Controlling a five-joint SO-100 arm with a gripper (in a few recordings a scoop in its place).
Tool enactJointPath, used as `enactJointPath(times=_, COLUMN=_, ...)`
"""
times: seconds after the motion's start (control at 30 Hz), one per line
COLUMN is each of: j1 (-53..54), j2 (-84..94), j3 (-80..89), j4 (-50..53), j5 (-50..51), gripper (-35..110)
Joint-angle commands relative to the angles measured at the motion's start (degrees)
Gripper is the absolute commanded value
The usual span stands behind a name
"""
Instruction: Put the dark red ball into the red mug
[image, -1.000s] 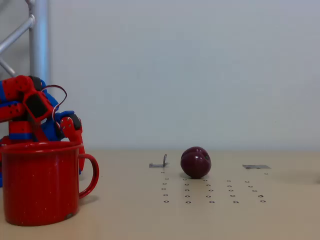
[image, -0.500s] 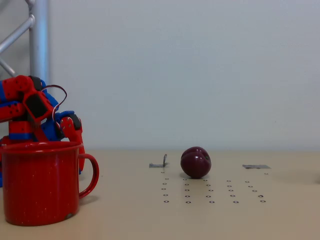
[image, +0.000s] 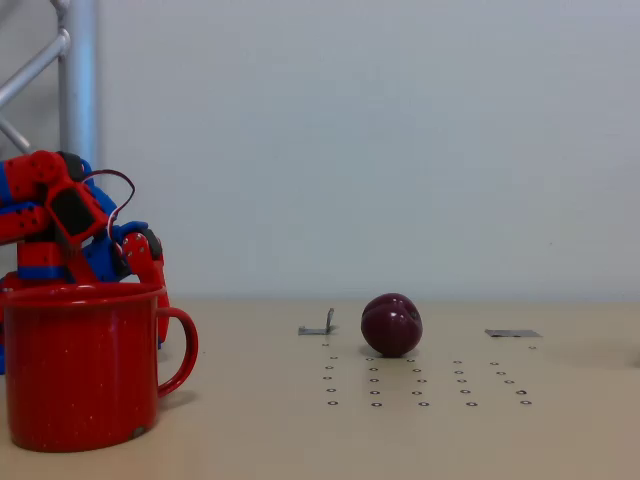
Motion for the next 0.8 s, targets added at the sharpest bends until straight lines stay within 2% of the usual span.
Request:
enactJointPath(times=0.0, j1=1.8, j2=0.5, j3=-1.8, j4=-2.5, j5=-7.1, gripper=-2)
enactJointPath(times=0.2, j1=4.0, j2=-15.6, j3=-14.3, j4=-13.1, j5=-18.8, gripper=-2)
enactJointPath(times=0.3, j1=5.6, j2=-26.2, j3=-22.9, j4=-17.5, j5=-28.2, gripper=-2)
enactJointPath(times=0.4, j1=6.2, j2=-36.7, j3=-33.6, j4=-17.9, j5=-41.1, gripper=-2)
enactJointPath(times=0.57, j1=7.6, j2=-50.4, j3=-47.1, j4=-19.8, j5=-50.4, gripper=-1)
enactJointPath(times=0.77, j1=10.5, j2=-58.5, j3=-49.3, j4=-29.4, j5=-64.1, gripper=14)
